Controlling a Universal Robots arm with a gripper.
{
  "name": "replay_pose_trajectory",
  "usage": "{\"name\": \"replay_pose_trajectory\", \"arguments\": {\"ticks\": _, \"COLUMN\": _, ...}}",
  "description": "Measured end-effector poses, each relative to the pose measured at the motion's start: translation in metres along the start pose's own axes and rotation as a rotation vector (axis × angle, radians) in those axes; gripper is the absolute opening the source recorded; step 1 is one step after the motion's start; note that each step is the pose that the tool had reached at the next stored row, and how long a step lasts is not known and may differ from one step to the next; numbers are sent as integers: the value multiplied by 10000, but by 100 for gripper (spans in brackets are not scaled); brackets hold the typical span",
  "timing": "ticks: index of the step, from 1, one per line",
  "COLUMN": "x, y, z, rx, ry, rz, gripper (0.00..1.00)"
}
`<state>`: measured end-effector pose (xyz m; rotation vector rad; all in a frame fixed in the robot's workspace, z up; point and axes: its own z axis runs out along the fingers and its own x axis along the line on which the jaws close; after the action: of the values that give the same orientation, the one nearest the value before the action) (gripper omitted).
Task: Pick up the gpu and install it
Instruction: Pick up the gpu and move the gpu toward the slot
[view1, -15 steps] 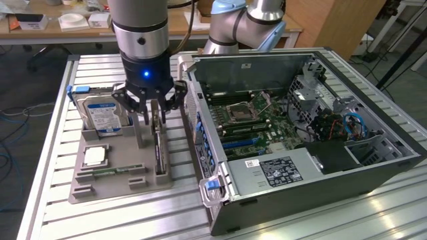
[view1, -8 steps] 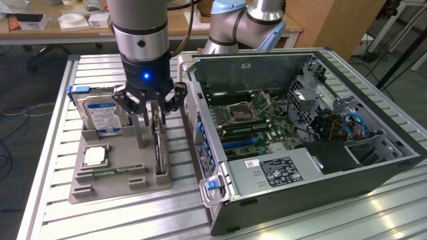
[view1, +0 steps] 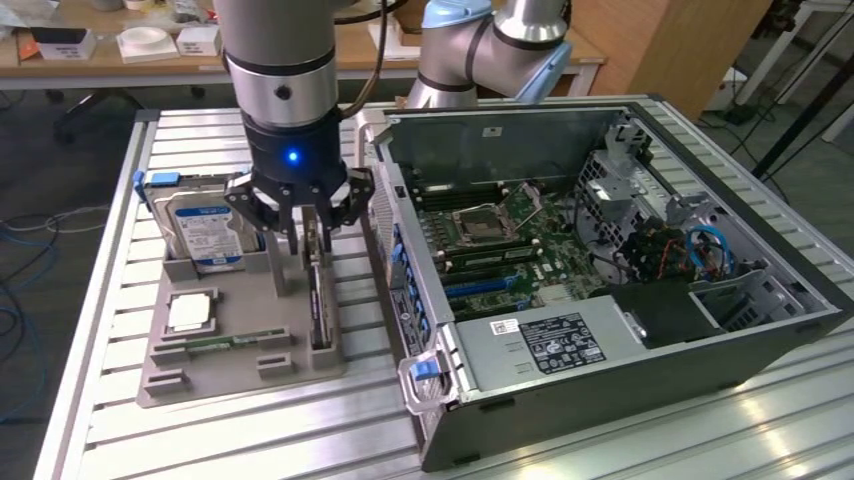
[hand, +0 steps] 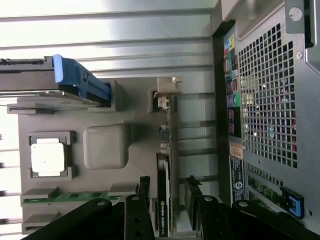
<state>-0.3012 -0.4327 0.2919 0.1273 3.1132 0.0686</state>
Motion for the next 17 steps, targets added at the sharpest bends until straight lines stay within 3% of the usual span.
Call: {"name": "replay_pose_trajectory", "arguments": {"ticks": 17, "x": 1, "y": -13, "z": 60, "rx": 0, "ry": -1, "rz": 0, "gripper": 41}}
